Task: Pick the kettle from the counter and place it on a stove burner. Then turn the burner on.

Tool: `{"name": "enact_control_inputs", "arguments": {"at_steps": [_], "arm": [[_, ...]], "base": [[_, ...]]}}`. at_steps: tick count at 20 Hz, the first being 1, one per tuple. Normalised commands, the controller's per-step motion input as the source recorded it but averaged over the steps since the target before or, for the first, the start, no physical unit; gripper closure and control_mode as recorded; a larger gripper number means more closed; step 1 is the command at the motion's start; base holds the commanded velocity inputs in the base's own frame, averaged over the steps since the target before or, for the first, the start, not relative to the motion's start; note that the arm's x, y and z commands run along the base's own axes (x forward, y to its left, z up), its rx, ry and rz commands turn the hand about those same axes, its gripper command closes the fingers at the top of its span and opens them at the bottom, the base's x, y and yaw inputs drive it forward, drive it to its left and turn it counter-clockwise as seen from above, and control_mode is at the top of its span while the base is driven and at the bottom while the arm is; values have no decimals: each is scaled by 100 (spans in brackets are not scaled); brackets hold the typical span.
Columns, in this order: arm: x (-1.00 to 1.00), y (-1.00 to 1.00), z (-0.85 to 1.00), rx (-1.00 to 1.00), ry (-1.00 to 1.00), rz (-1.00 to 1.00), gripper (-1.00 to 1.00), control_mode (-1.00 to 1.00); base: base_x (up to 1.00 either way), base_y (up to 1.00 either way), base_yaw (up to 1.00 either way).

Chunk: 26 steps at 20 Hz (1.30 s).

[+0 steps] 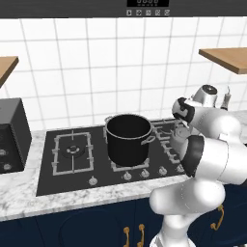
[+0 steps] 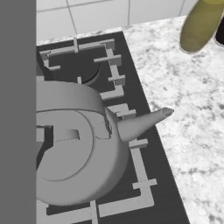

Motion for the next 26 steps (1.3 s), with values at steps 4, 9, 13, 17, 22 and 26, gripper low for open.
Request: {"name": "enact_control_inputs", "arguments": {"at_steps": [4,9,13,17,22,26], "arm": [[0,0,0,0,0,0,-100,-100],[-4,0,3,0,0,0,-100,-100],[-1,1,55,0,-3,0,-100,-100],[0,13,92,0,-4,0,-100,-100],[-57,22,72,0,-1,9,-100,-100],[-100,3,2,-5,3,36,-100,-100]], "base": [[0,0,0],[0,0,0],[0,0,0],[0,0,0],[0,0,0],[0,0,0]]}}
